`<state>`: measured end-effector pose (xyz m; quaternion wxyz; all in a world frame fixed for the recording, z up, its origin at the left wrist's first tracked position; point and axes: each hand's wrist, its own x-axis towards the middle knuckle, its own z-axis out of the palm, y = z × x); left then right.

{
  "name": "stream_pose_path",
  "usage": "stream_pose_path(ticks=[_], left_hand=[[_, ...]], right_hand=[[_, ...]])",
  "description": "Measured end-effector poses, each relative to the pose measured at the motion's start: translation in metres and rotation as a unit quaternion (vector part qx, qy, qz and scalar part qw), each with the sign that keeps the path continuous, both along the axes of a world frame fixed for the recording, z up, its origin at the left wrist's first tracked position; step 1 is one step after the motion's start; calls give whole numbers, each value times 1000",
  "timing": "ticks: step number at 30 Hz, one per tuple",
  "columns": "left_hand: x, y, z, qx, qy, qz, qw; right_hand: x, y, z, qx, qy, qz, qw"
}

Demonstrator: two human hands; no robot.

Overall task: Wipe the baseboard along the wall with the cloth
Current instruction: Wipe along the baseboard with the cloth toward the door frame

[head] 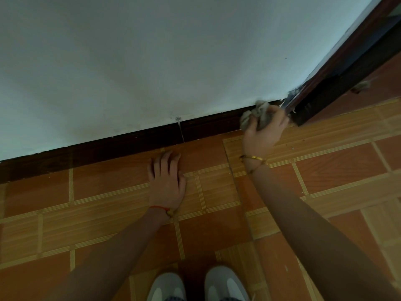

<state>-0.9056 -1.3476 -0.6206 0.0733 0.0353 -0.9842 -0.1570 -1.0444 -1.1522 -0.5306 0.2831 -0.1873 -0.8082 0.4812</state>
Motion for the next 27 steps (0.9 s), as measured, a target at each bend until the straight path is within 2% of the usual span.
stream_pose_path(ticks=[3,5,7,11,13,17,21,27], left_hand=[[0,0,-1,-4,5,1,1000],[1,-1,-1,-6,7,0,1000],[1,-1,-1,-3,8,-1,1000],[0,-1,0,2,1,-3,1000],[0,-1,0,2,-1,-2,1000],[-1,-1,-2,-1,8,1,1000],[0,-1,-2,-9,5,0,1000],[0,-1,-1,-11,6,-3,1000]], right_hand=[[21,-26,-5,32,-14,114,993],[28,-33,-8,43,-13,148,988],[24,-30,-7,37,-6,134,990],[0,5,-10,14,-22,10,1000],[-10,26,-14,11,-48,-16,999],[-7,36,-23,68,-75,25,995],[14,-3,-26,89,-140,98,981],[35,-52,-32,51,-113,160,979]])
